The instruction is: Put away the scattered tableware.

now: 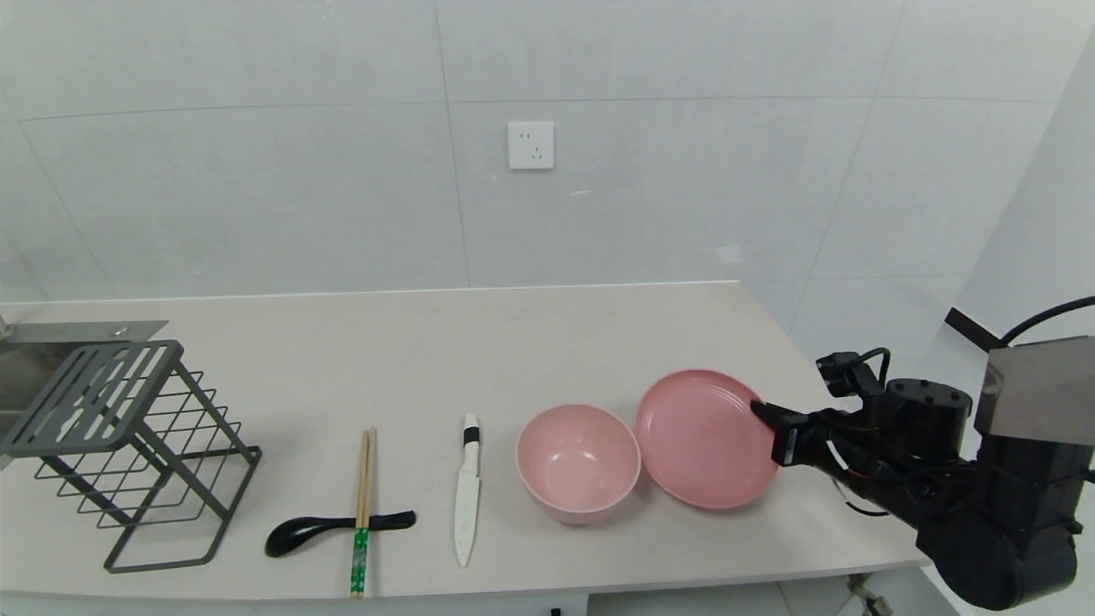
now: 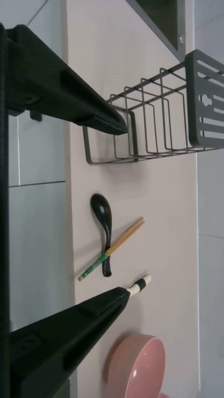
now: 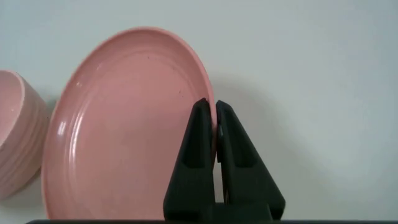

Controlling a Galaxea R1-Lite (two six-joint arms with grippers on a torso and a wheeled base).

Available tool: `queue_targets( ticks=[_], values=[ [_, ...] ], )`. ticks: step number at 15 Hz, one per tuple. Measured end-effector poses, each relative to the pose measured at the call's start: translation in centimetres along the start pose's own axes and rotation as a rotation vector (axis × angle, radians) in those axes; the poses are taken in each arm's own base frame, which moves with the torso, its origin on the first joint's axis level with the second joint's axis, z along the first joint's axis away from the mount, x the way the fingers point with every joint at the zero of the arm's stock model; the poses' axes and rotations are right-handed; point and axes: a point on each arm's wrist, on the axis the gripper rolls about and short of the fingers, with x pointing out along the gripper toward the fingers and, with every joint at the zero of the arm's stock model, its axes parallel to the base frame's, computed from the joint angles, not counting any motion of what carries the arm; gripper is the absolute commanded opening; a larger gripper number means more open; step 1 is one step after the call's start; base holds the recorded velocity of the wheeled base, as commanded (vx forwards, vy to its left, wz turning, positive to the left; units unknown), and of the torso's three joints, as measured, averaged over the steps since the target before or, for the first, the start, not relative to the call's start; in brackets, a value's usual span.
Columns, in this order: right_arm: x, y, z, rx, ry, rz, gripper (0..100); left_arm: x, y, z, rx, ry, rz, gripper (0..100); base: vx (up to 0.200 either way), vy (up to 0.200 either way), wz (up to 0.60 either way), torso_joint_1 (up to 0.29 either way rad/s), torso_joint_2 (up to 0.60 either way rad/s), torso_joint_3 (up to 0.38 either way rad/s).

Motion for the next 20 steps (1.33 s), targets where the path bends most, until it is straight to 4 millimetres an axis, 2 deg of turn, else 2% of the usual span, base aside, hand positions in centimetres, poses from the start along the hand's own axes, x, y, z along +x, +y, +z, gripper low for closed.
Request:
queue_targets(
  ticks=[4, 6, 11, 16, 20],
  values=[
    [-1.3, 0.6, 2.5, 0.059, -0.088, 0.013, 0, 0.0, 0.0, 0.0, -0.002, 0.000, 0.001, 100, 0.000, 0.000, 0.00, 0.000, 0.00, 0.000],
    [-2.7, 1.0, 4.0, 0.060, -0.144, 0.021, 0, 0.0, 0.0, 0.0, -0.002, 0.000, 0.001, 100, 0.000, 0.000, 0.00, 0.000, 0.00, 0.000],
    [-8.2, 2.5, 7.7, 0.039, -0.302, 0.047, 0, 0.0, 0.0, 0.0, -0.004, -0.001, 0.000, 100, 0.000, 0.000, 0.00, 0.000, 0.00, 0.000],
    [-12.7, 3.3, 9.4, 0.004, -0.416, 0.090, 0, 0.0, 0.0, 0.0, -0.004, -0.002, -0.005, 100, 0.000, 0.000, 0.00, 0.000, 0.00, 0.000],
    [-15.6, 3.8, 10.9, -0.046, -0.523, 0.144, 0, 0.0, 0.0, 0.0, -0.005, -0.002, -0.010, 100, 0.000, 0.000, 0.00, 0.000, 0.00, 0.000]
  ],
)
